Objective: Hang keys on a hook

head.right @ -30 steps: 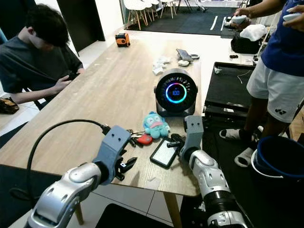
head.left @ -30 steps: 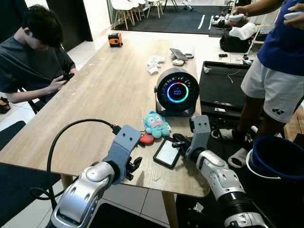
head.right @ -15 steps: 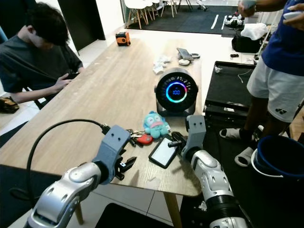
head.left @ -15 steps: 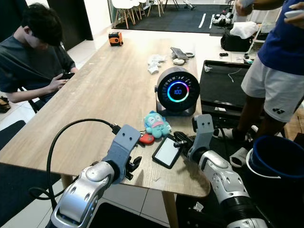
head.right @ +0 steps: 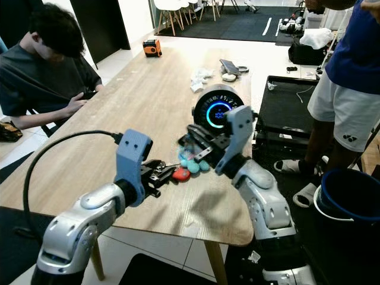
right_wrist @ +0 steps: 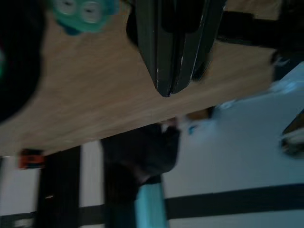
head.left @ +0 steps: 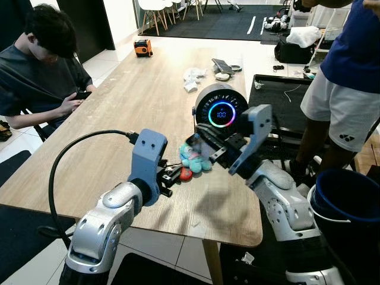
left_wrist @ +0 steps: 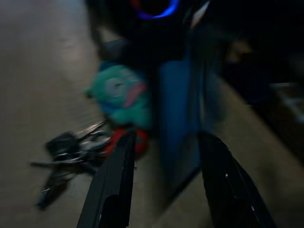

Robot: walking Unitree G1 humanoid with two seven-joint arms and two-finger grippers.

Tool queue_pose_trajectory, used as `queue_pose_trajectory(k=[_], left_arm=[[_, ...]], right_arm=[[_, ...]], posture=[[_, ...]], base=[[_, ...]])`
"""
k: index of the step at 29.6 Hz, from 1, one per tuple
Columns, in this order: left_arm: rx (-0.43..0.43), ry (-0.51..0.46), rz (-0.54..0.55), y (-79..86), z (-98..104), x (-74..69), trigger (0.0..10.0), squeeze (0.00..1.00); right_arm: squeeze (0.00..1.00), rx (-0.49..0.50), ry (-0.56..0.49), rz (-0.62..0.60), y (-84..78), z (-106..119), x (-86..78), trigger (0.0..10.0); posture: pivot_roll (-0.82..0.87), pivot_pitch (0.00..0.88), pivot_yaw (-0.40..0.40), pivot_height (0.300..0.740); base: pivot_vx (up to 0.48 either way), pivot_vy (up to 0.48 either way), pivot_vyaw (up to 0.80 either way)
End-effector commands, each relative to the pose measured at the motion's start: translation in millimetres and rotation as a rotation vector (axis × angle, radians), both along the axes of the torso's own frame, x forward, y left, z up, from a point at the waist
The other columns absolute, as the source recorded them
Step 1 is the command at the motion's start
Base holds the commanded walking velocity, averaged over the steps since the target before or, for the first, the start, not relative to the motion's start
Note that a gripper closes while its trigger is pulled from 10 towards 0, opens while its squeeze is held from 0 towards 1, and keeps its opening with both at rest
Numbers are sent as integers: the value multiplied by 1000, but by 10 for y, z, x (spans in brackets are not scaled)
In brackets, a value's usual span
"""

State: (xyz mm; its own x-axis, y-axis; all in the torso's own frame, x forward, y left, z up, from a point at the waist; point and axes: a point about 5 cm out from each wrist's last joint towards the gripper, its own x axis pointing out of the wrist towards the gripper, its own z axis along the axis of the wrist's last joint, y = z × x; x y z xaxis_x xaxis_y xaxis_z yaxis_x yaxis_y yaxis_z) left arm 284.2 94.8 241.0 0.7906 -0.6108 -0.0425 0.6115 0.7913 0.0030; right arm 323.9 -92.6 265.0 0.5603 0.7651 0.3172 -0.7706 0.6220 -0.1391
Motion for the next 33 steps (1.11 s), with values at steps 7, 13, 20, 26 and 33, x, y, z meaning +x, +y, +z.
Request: queue_pose_trajectory(k=[7, 13, 20, 26, 33], left_arm=[[-113, -40, -71, 15, 236, -51, 10000, 0], [-139, -56, 81, 164, 254, 78, 10000, 0], [-158, -36, 129, 192, 240, 95, 10000, 0], [-160, -18, 161, 204, 192, 93, 10000, 0], [-171, 4, 146, 232, 134, 52, 10000, 0]], right_arm=[[0, -52, 20, 86, 69, -87, -109, 10000], [0, -54, 53, 129, 89, -169, -183, 10000], [0, -58, 65, 115, 65, -200, -191, 10000], [0, -63, 63, 38, 16, -217, -131, 10000], [0, 5, 82, -241, -274, -226, 106, 10000]], posture=[[121, 189, 57, 740], [120, 190, 59, 740], [116, 187, 59, 740], [117, 184, 55, 740], [118, 184, 57, 740]], base=[[0, 0, 0], [0, 0, 0], [0, 0, 0], [0, 0, 0], [0, 0, 0]])
